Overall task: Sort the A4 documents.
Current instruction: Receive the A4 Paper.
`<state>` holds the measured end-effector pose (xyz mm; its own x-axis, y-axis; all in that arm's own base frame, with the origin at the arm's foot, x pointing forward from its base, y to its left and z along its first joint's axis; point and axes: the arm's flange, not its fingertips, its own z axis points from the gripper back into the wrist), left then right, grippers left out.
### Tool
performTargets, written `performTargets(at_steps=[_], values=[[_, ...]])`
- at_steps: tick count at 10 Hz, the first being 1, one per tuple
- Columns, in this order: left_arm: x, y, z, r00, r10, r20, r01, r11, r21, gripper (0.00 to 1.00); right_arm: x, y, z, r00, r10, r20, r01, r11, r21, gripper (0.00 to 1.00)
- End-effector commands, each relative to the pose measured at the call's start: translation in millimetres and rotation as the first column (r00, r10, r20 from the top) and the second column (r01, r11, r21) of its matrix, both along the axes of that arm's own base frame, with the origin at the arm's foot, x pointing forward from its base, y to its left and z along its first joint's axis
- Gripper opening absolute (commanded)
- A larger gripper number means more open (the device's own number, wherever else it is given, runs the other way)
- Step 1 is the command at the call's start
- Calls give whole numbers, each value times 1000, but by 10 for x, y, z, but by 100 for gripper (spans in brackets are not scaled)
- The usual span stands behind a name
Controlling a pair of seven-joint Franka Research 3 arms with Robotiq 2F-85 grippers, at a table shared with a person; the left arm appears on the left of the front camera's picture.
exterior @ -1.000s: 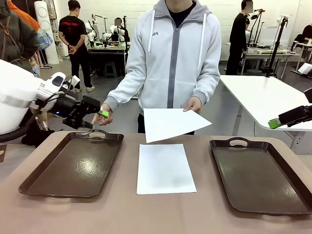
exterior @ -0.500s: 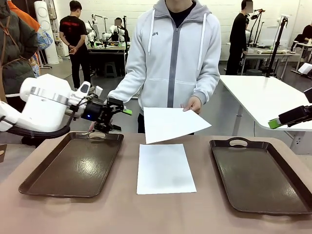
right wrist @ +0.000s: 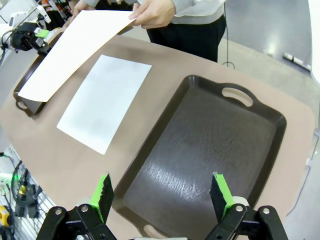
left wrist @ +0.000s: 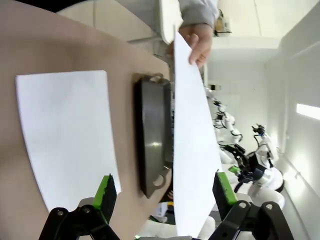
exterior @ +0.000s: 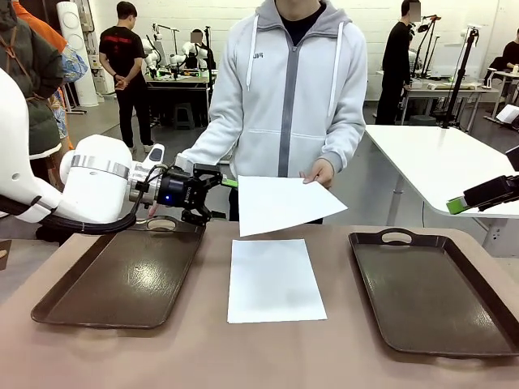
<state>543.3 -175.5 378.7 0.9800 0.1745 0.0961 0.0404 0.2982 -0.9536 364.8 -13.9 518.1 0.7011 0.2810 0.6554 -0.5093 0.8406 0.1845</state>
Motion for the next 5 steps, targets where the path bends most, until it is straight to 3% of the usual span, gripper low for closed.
performTargets(at_steps=[1,5], values=[[34,-79,-116,999,-33,13,34,996,-81,100,8,-1,-14,1000,12,-2,-12,1000,19,100],[18,-296,-181,999,-48,-14,46,992,-121,100,8,-1,-14,1000,12,-2,-12,1000,19,100]])
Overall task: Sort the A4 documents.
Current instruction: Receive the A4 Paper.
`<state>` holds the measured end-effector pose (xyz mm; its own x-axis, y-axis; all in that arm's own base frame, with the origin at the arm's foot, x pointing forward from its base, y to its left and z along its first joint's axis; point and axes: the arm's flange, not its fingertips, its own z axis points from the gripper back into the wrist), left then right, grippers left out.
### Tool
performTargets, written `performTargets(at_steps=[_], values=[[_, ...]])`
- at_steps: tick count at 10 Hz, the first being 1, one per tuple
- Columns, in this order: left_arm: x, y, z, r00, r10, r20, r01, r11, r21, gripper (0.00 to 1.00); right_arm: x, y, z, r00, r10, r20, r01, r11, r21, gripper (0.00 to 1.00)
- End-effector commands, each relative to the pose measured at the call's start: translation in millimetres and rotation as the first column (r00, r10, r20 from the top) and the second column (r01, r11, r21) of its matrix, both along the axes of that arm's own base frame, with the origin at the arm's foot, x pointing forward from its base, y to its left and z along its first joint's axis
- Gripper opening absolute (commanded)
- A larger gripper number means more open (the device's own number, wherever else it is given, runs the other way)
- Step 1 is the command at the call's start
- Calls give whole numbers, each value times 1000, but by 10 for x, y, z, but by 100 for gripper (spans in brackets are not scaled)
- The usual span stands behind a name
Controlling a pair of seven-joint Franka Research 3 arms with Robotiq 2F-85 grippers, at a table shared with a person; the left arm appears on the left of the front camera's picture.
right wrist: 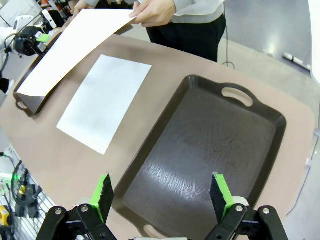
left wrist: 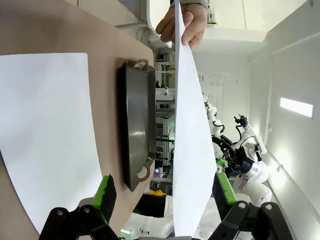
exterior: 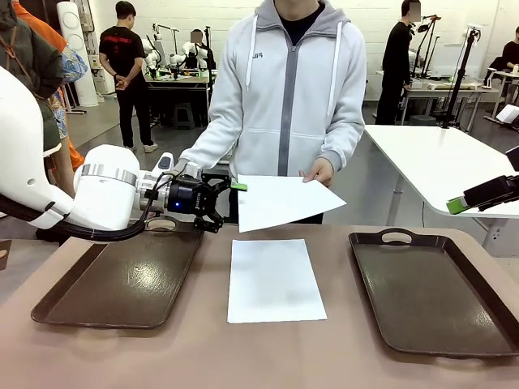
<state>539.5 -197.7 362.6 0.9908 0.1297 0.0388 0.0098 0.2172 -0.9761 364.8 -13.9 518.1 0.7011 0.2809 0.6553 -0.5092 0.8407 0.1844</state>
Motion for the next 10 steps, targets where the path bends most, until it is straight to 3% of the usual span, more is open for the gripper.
performTargets(at_steps=[1,10], values=[[54,-141,-32,1000,-5,29,6,999,-41,100,8,0,-14,1000,12,-2,-12,1000,19,100],[139,-262,-22,998,-7,59,13,995,-103,100,8,0,-14,1000,12,-2,-12,1000,19,100]])
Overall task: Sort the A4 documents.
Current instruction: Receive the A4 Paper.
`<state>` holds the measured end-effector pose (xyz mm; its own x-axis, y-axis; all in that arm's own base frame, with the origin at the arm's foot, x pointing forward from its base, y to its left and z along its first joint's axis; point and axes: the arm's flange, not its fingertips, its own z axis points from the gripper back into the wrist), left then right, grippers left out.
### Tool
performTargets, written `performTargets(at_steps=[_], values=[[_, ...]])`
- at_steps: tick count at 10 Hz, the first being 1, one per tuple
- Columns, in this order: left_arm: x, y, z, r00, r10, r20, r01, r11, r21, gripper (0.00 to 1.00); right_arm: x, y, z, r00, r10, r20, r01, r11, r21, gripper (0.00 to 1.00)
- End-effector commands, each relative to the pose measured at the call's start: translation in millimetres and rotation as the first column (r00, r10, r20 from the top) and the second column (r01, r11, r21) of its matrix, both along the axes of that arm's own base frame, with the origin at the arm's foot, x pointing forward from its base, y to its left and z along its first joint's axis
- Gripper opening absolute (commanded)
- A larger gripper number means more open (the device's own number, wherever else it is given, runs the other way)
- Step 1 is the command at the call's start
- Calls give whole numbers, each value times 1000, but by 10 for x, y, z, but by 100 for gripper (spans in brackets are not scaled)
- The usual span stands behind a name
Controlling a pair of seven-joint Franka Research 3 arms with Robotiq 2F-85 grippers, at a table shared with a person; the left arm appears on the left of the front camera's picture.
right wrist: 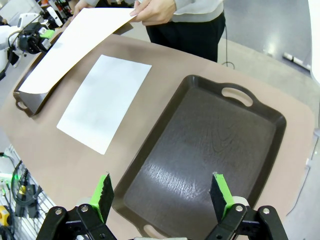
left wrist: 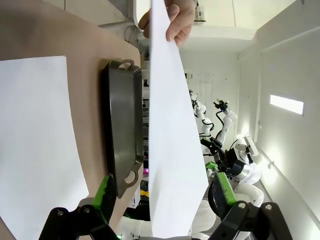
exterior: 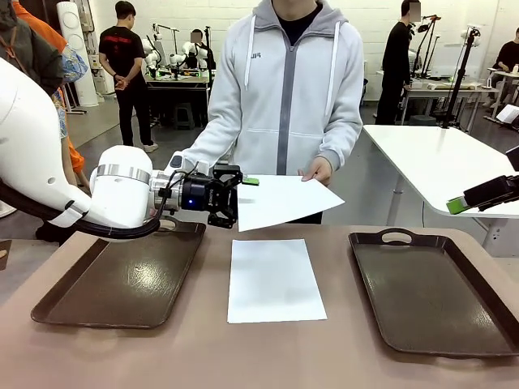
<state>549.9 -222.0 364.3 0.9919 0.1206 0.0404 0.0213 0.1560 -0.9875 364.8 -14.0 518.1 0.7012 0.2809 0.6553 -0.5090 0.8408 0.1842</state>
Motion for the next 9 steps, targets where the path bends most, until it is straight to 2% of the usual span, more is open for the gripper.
performTargets(at_steps=[1,2,3,4,5,6,7,8,9], values=[[31,0,-36,997,16,70,-12,998,-62,86,8,0,-14,1000,12,-2,-12,1000,19,100],[26,0,-39,998,12,68,-7,997,-74,80,8,0,-14,1000,12,-2,-12,1000,19,100],[23,12,-50,998,12,61,-8,997,-72,66,8,0,-14,1000,12,-2,-12,1000,19,100],[24,17,-50,998,16,58,-12,997,-71,60,8,0,-14,1000,12,-2,-12,1000,19,100],[25,27,-43,998,27,56,-24,998,-63,46,8,0,-14,1000,12,-2,-12,1000,19,100],[27,50,-44,998,40,49,-38,998,-53,40,8,0,-14,1000,12,-2,-12,1000,19,100],[26,63,-45,997,44,59,-43,999,-19,26,8,0,-14,1000,12,-2,-12,1000,19,100],[27,71,-33,997,51,52,-50,999,-22,20,8,0,-14,1000,12,-2,-12,1000,19,100],[32,90,-21,997,64,48,-63,998,-15,6,8,0,-14,1000,12,-2,-12,1000,19,100]])
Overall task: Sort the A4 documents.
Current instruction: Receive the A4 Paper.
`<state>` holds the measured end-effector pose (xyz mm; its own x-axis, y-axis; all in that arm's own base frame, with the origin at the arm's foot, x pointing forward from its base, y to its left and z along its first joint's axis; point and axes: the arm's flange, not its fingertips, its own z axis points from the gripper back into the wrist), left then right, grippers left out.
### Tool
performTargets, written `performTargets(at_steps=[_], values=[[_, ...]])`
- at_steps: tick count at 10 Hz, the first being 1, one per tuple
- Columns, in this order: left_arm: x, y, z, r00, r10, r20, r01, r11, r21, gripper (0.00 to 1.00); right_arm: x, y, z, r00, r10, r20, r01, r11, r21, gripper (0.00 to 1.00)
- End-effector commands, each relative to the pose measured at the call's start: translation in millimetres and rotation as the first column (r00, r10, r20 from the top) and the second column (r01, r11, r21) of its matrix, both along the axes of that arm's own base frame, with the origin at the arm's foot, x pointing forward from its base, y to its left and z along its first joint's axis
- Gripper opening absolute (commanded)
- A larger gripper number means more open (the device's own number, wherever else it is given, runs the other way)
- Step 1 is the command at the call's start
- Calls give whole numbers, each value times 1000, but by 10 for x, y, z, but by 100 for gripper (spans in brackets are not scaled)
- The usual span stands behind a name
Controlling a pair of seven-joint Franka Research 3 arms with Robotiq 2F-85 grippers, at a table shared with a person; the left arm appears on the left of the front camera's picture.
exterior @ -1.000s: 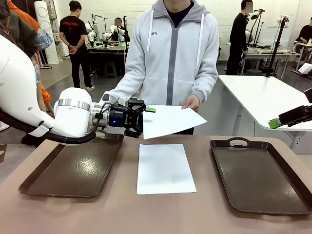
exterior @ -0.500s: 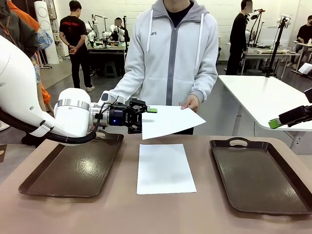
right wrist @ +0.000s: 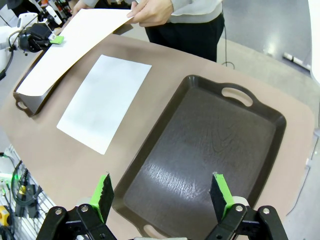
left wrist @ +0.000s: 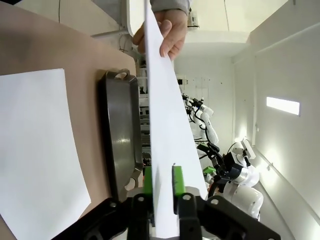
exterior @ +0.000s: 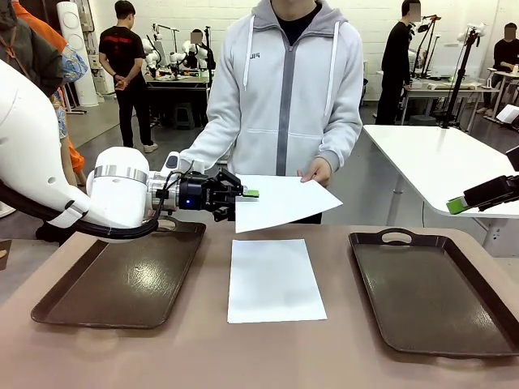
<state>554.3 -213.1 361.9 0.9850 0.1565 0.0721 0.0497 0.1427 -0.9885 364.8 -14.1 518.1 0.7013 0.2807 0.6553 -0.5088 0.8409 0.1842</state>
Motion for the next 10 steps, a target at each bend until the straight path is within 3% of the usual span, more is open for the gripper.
performTargets(at_steps=[1,8,10], values=[[-10,17,8,999,42,5,-42,999,20,1,8,1,-14,1000,12,-2,-12,1000,19,100],[-6,45,-7,996,84,-38,-82,995,48,0,8,1,-14,1000,12,-2,-12,1000,19,100],[-23,62,74,1000,0,10,0,1000,7,0,8,1,-14,1000,12,-2,-12,1000,19,100]])
